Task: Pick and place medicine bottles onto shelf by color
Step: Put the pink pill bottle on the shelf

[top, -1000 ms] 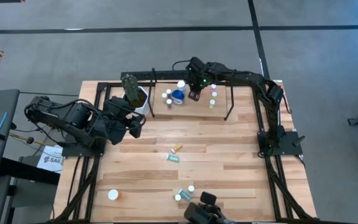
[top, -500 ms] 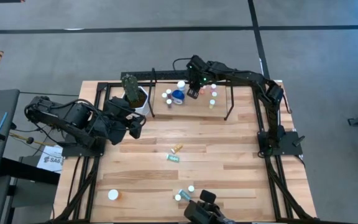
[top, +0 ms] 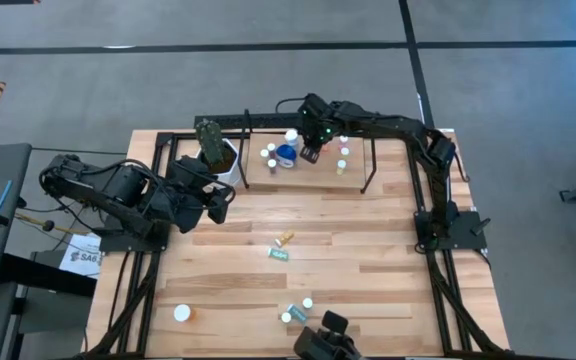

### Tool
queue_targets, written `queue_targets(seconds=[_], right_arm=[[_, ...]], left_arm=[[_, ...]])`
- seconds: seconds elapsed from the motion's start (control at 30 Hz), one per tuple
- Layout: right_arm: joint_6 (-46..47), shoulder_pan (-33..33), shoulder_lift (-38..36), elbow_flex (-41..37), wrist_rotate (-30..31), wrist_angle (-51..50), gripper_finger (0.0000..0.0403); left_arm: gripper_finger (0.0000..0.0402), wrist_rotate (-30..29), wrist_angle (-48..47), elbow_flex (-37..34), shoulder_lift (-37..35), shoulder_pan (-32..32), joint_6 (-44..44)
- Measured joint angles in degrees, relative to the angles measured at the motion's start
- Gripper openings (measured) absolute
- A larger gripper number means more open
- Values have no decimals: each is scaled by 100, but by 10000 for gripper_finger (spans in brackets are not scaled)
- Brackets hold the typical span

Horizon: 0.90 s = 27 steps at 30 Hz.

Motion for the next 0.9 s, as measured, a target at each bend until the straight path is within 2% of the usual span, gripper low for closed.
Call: queue_targets(seconds=[0.27,0.73,0.9], right_arm=[[129,71,252,7,-112,79,129],[119,50,277,9,-120,156,129],[62,50,293,-2,-115,135,152]], left_arm=[[235,113,-1,0,2,0,-2],[235,116,0,2,2,0,-46],[235,118,0,2,2,0,-58]])
